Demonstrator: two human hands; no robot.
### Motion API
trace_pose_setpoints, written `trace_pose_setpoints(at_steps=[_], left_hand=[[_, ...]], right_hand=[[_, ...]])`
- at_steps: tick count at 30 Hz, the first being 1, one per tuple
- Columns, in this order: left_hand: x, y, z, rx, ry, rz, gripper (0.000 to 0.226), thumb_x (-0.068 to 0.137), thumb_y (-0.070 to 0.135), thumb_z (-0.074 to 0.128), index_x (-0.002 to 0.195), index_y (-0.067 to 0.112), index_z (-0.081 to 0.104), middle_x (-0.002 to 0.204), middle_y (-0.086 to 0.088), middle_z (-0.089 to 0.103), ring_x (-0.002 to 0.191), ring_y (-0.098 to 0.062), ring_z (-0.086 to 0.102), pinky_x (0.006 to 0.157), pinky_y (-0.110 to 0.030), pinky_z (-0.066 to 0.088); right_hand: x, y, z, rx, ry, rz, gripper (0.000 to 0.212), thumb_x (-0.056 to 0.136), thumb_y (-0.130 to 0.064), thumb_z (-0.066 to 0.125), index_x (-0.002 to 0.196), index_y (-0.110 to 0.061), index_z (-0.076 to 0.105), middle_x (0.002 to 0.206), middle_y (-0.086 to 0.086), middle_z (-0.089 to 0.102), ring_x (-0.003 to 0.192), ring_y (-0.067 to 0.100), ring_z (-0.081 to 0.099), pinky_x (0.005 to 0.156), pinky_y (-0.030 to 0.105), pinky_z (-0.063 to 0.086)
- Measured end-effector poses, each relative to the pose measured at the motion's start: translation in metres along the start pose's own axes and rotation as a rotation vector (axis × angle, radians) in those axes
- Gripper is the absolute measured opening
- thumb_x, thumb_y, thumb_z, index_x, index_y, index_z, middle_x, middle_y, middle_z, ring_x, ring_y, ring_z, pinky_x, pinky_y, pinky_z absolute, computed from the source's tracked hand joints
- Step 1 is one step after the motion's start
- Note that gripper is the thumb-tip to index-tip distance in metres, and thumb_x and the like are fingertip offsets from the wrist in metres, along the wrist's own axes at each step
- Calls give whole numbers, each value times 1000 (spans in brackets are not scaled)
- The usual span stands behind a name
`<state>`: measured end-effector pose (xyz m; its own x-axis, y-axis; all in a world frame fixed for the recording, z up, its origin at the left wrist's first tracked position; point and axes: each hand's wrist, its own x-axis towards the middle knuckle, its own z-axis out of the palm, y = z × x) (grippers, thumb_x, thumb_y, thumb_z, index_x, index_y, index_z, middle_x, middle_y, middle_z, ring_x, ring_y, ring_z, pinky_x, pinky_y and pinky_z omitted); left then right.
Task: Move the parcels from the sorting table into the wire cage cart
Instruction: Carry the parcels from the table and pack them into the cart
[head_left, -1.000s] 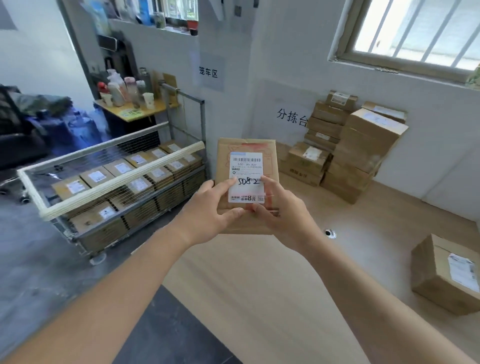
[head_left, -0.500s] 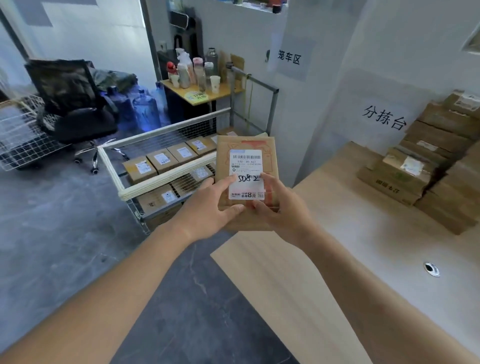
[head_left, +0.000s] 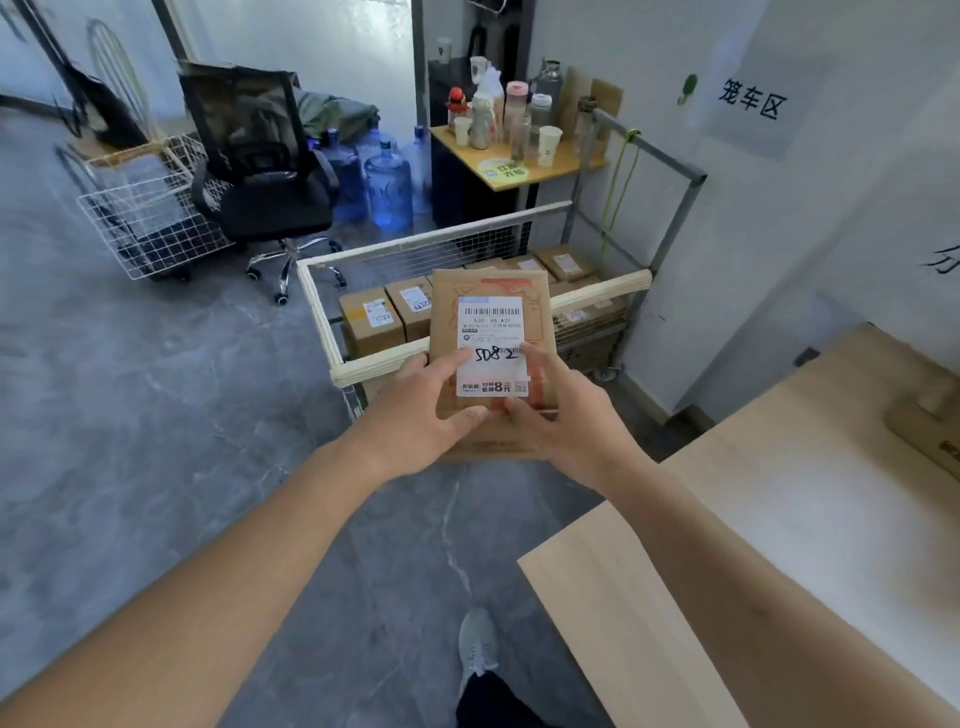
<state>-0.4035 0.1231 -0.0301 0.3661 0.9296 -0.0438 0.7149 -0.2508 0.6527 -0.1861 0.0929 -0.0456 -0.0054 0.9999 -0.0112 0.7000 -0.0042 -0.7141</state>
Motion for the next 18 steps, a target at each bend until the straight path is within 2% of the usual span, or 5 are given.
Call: trace_pose_setpoints(at_steps=[5, 10, 13, 18], left_hand=[[61, -31, -16, 30, 10, -73, 77, 95, 53, 66, 160, 37, 29, 147, -1, 43, 136, -19, 45, 111, -34, 39], [120, -58, -26, 51, 17, -149, 77, 95, 55, 65, 160, 38, 27, 140, 1, 45, 130, -18, 48, 99, -28, 39], [148, -70, -35, 58, 20, -180, 78, 95, 55, 65, 160, 38, 27, 139, 1, 46, 128, -18, 49, 100, -28, 39], [197, -89, -50, 53, 0, -211, 78, 95, 55, 65, 161, 37, 27, 143, 1, 44, 130, -18, 48, 104, -30, 40]], right_hand=[[78, 5, 18, 68, -51, -27, 67, 94, -51, 64, 152, -51, 30, 129, -9, 63, 111, 9, 64, 93, 42, 58], [153, 10, 27, 75, -103, -62, 67, 97, -47, 65, 155, -44, 31, 132, -10, 64, 114, 9, 64, 96, 39, 58], [190, 10, 32, 82, -145, -72, 67, 95, -51, 63, 154, -45, 32, 133, -10, 63, 115, 9, 64, 95, 41, 59], [245, 4, 36, 67, -174, -67, 67, 99, -41, 66, 158, -35, 34, 136, -9, 63, 116, 9, 63, 97, 38, 58]])
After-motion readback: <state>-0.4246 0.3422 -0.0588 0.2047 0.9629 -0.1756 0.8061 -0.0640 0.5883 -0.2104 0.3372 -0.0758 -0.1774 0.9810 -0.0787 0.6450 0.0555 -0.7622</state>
